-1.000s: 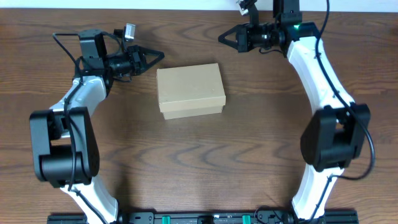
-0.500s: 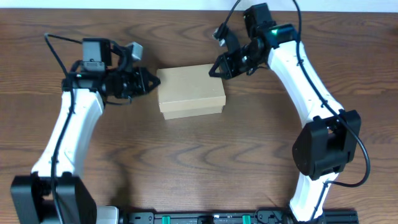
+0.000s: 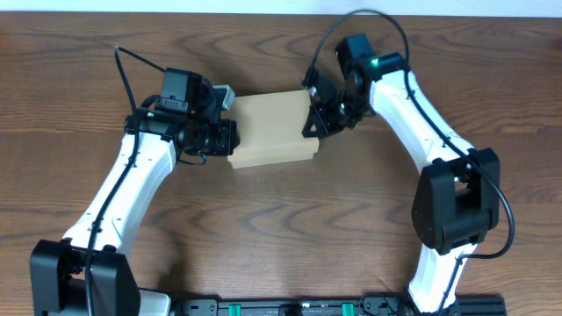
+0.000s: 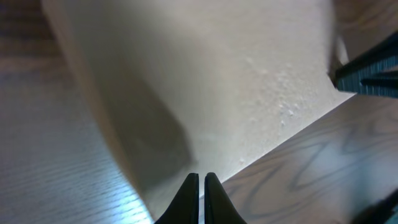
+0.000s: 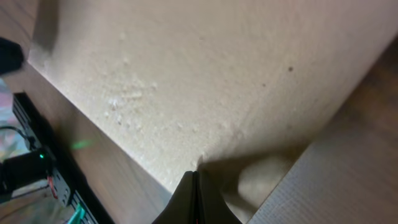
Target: Pack container
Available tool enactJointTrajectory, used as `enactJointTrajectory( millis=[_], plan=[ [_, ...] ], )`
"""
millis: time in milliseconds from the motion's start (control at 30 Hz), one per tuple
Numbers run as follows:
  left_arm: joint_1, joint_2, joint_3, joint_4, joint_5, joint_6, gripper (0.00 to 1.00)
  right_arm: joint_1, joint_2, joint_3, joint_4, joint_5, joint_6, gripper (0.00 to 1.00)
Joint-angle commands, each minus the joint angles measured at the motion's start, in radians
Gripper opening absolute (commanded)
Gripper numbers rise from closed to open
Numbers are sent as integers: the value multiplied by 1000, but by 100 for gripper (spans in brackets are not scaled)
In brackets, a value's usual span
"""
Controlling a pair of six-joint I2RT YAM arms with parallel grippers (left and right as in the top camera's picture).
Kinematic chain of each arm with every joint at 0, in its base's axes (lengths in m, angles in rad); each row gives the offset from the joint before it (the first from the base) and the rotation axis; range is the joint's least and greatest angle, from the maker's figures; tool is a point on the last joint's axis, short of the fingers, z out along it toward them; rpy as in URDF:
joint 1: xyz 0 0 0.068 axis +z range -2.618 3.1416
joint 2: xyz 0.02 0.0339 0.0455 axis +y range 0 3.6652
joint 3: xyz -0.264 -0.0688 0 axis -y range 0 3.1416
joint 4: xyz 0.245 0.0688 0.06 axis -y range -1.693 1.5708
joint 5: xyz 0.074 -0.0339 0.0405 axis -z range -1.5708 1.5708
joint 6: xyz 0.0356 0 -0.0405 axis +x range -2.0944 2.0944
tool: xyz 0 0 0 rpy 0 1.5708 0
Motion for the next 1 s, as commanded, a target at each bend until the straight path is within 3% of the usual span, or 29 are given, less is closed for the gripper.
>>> enactJointTrajectory(
  millis=[0, 467, 800, 967],
  plan=[
    [2, 13, -39, 9, -36, 10, 6, 8, -2, -74, 34, -3, 2, 2],
    [4, 6, -74, 26, -37, -24, 6, 6, -110, -109, 72, -1, 14, 2],
    [4, -183, -74, 21, -164, -61, 6, -27, -294, -109, 94, 401, 344, 2],
    [4, -341, -74, -14, -216, -60, 6, -26, -331, -109, 45, 420, 355, 1]
  ],
)
